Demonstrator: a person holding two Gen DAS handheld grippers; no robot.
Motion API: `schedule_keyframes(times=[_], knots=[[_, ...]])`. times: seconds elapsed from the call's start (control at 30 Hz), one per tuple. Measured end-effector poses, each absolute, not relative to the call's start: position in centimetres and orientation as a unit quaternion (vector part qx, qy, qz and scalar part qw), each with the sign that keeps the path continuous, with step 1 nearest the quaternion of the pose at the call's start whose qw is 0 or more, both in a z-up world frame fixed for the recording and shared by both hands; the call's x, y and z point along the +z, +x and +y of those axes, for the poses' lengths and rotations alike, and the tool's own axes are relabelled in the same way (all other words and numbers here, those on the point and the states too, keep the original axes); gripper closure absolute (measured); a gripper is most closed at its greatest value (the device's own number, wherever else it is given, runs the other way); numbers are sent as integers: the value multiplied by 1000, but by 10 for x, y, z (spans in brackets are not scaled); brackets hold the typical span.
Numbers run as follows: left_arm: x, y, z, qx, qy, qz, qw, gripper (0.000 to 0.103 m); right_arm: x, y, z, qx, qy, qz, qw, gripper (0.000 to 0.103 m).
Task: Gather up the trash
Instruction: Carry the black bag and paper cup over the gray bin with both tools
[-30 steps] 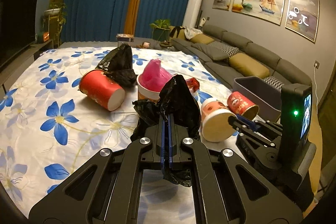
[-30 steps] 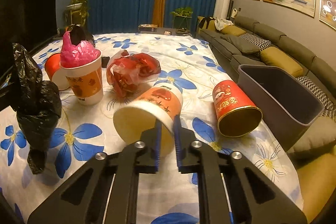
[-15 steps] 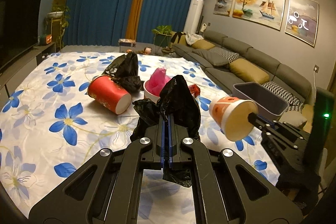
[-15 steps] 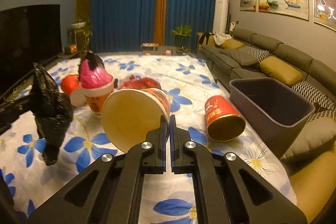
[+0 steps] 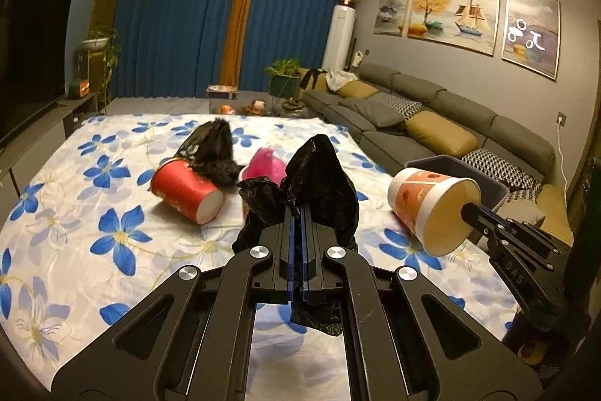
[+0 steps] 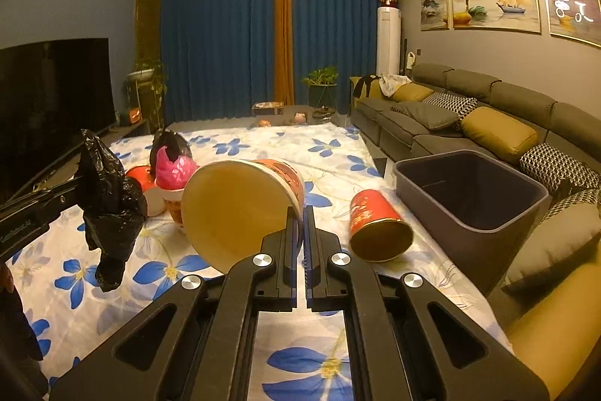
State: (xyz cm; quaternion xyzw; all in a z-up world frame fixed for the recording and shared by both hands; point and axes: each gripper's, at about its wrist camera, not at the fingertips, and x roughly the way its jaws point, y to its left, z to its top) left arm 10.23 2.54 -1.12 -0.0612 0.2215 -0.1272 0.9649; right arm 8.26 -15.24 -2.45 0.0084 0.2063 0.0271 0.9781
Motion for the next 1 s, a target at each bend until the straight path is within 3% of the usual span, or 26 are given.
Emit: schedule_keyframes(times=[0.37,0.73,1.0], knots=[[7,123,-31,-169,-29,205,964,101,-12,71,-203,-5,32,184,982,99],[44,178,-148,-269,-29,170,947,101,8,84,-305,-116,64,152,979,99],[30,231,-231,-308,-24,186,933,101,7,104,-357,-163,87,145,972,99]])
